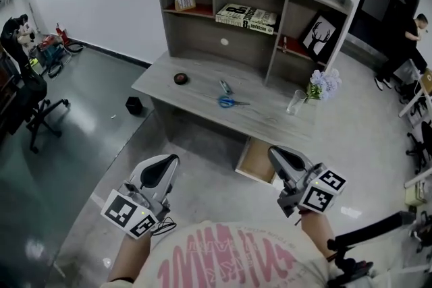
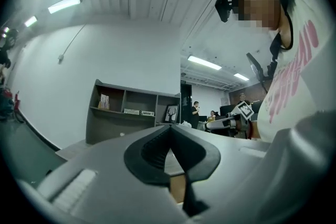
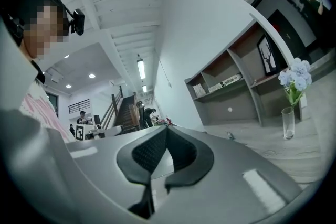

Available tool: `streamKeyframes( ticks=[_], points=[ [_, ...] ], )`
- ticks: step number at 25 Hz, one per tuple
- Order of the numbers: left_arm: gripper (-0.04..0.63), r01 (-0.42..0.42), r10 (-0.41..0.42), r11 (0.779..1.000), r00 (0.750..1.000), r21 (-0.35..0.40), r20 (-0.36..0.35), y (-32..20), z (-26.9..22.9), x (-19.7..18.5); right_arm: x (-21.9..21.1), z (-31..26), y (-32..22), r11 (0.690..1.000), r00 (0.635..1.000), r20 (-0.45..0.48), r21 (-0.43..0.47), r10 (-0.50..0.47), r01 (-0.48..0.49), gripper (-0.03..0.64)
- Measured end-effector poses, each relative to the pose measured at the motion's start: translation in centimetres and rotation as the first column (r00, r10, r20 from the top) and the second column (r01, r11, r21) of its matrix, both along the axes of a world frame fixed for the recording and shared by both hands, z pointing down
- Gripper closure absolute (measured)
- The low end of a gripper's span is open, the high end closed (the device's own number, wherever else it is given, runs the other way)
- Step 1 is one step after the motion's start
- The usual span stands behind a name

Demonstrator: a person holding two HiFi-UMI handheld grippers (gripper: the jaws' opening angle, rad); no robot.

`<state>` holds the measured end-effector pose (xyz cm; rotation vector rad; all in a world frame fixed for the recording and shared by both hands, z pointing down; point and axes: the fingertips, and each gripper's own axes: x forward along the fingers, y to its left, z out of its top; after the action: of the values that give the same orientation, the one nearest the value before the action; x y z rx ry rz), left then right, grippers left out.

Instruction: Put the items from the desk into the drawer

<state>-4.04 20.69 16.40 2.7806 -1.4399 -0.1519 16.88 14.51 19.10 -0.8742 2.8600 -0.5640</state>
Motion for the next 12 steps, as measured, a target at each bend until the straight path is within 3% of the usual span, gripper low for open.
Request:
streamKeyframes(
  ticks=[3, 7, 12],
  points=[
    [0.577, -0.009, 0.009, 1.0, 1.0, -0.002, 0.009, -1.7, 0.6, -3.0, -2.5, -0.1, -2.5, 1.0, 1.0, -0.006, 0.013, 0.017, -0.017, 0.611],
    [0.577, 0.06, -0.059, 0.998, 0.998, -0.029, 0.036, -3.6, 2.2, -7.4, -5.5, 0.3, -4.9, 0.999, 0.999, -0.043, 0.032, 0.015, -0.014, 0.611],
    [0.577, 0.103, -0.104, 0.992, 0.995, -0.07, -0.008, -4.6, 2.9, -11.4, -7.5, 0.5, -7.5, 0.998, 0.995, -0.1, 0.066, 0.025, -0.018, 0.611]
  ],
)
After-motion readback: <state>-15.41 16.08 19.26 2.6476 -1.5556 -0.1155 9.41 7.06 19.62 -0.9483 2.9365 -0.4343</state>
